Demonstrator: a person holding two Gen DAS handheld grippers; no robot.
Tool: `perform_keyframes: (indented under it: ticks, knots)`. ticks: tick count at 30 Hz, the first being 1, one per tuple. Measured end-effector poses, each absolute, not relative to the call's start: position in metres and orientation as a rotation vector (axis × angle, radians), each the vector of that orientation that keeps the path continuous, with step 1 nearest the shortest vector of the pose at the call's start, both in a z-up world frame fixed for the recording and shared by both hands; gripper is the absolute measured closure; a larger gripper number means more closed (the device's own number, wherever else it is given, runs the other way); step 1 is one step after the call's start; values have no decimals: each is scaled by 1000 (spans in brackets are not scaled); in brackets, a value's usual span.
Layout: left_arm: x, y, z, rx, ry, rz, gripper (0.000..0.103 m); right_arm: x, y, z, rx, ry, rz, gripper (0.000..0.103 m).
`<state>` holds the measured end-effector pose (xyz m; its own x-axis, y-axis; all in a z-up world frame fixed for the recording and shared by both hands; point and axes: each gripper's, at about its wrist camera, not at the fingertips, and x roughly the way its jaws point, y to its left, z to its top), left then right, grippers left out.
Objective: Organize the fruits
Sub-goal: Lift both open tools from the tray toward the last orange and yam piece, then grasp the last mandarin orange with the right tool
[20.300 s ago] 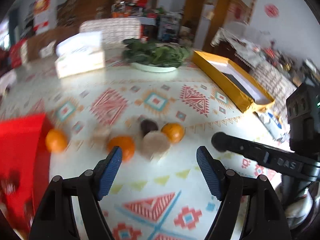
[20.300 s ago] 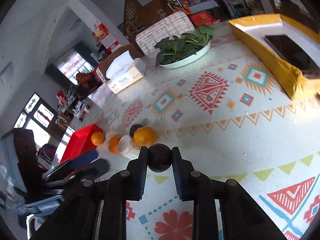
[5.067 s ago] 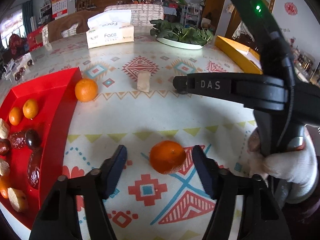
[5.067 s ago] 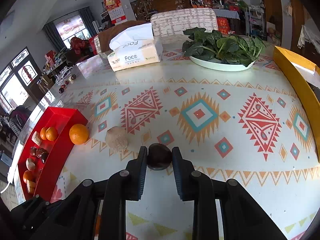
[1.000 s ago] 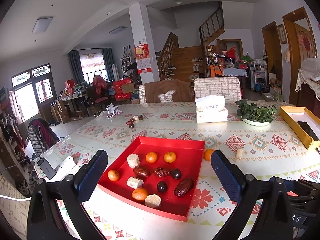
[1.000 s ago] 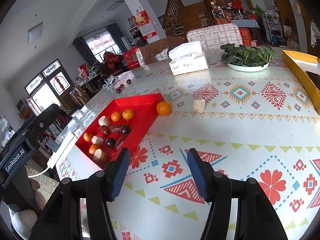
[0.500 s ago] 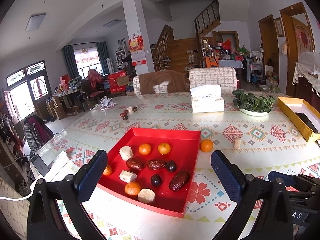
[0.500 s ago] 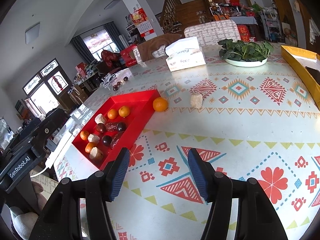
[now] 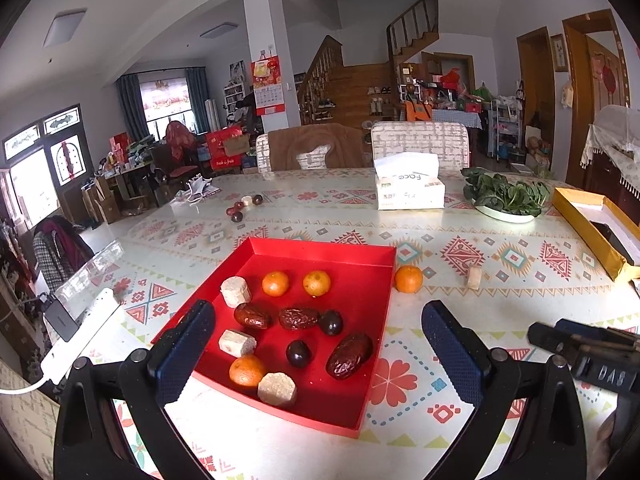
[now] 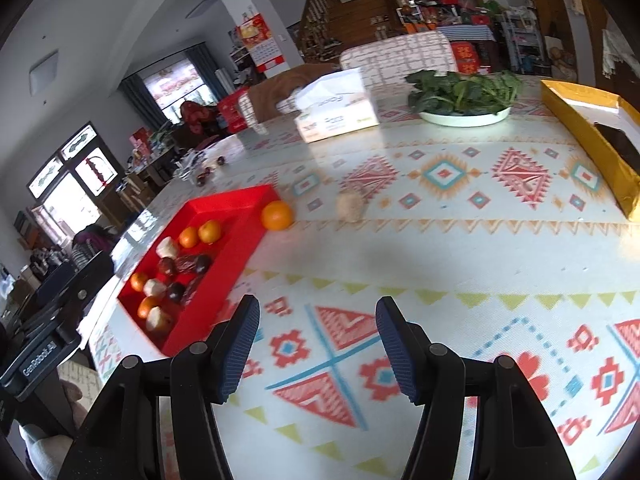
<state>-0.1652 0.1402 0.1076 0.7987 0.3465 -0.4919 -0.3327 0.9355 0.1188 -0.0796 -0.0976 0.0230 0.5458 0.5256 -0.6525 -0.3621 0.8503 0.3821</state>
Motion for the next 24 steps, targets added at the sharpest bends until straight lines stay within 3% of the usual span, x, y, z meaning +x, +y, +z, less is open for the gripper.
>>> perform_keyframes:
  ticks: [8, 16, 24]
  knots:
    - [-143, 150, 96, -26, 566, 293, 0, -18, -117, 20, 235, 880, 450, 37]
    - [-125, 165, 84, -57, 619, 252, 0, 39, -57, 11, 188, 926, 526, 37]
    - [-123, 191, 81, -136, 637, 260, 0, 36, 27, 10, -101, 889, 718, 38]
